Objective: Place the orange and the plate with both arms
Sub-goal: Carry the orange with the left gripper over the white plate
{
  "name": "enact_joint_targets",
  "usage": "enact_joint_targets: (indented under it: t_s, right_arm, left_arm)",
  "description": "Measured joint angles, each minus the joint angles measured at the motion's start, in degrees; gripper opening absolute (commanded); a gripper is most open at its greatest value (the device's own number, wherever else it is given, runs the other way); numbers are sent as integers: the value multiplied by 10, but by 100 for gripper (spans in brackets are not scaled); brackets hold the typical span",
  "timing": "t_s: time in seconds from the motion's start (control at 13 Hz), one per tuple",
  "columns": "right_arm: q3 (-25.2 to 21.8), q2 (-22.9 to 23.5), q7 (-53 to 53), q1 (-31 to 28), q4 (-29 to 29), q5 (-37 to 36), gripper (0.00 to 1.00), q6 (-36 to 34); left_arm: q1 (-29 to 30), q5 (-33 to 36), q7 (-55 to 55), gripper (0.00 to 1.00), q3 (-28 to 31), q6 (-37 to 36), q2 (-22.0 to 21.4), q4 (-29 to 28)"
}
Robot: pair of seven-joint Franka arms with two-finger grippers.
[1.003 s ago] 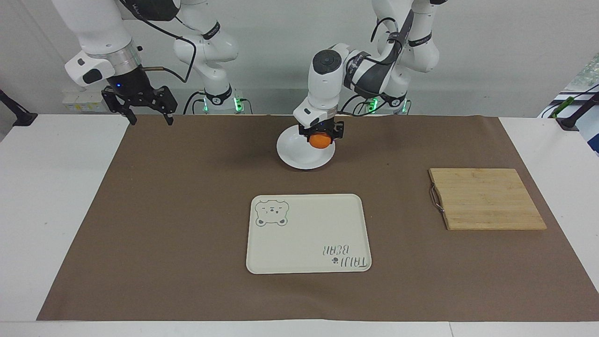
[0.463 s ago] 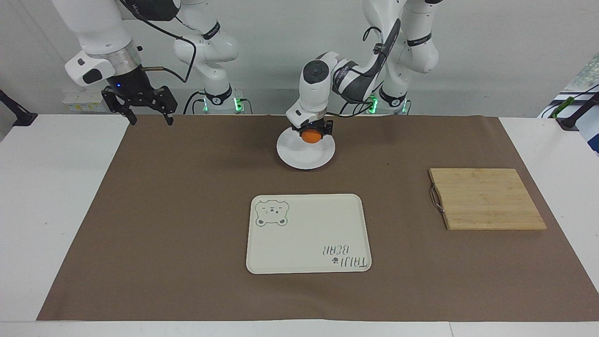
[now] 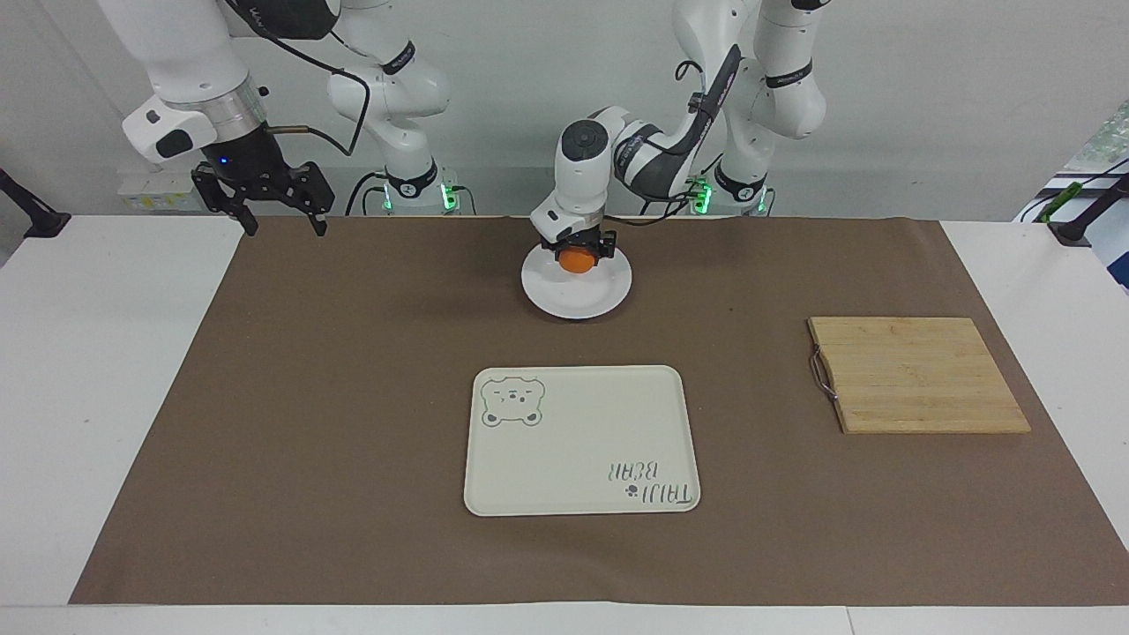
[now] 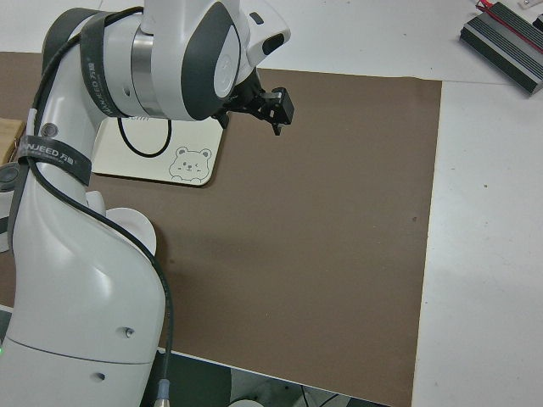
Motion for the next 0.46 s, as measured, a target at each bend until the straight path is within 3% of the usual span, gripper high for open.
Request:
enact_joint_targets:
  t_s: [0.15, 0.23, 0.46]
  right_arm:
    - [0, 0, 0, 0, 0, 0, 100, 0]
    - [0, 0, 0, 0, 0, 0, 100, 0]
    - [0, 0, 0, 0, 0, 0, 100, 0]
  left_arm:
    - [0, 0, -16, 92, 1, 0, 1, 0]
    - [0, 0, -28, 100, 1, 0, 1, 0]
    - [0, 0, -42, 100, 1, 2, 0, 0]
